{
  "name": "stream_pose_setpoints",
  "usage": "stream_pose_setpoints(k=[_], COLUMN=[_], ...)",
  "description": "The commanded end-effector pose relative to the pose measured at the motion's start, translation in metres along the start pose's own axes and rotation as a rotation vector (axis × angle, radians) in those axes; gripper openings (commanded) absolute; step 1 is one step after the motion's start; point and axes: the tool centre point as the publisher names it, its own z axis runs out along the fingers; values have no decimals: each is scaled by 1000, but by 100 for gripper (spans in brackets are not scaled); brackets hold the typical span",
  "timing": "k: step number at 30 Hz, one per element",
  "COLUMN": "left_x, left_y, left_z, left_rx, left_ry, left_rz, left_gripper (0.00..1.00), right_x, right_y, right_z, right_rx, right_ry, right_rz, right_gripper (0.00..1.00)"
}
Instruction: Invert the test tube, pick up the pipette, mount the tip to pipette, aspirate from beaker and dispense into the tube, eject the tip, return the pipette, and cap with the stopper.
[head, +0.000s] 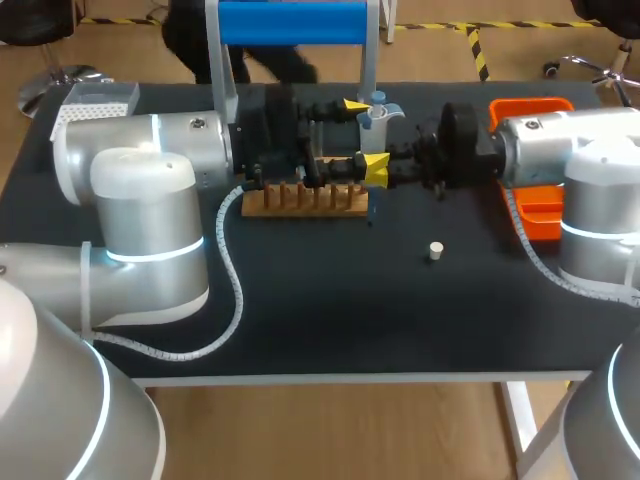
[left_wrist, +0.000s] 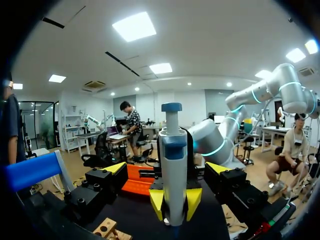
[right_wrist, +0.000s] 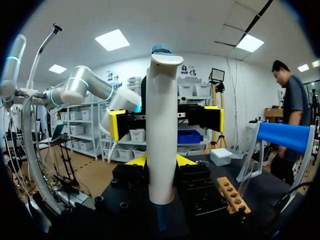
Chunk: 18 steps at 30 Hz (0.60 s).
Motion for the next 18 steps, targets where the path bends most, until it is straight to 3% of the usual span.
stream_pose_setpoints(k=[1,9,10,11,12,18], left_x=[1,1,1,1,1,1], left_y=[1,1,1,1,1,1], left_z=[1,1,1,1,1,1], left_rx=[3,3,3,3,3,3], left_ry=[-6,-6,-6,-6,-6,-6], left_rz=[1,1,1,1,1,1], left_gripper=[100,100,96,62,0,0], right_x=[1,0,0,0,0,0], right_y=[2,1,1,1,1,0], right_z=[2,4,4,4,5,4], right_rx=[1,-2,-3,-3,-3,-5], right_ry=[-18,-26,-28,-29,-30,-41], right_rz=[-5,3,4,5,6,5], right_gripper=[0,0,0,0,0,0])
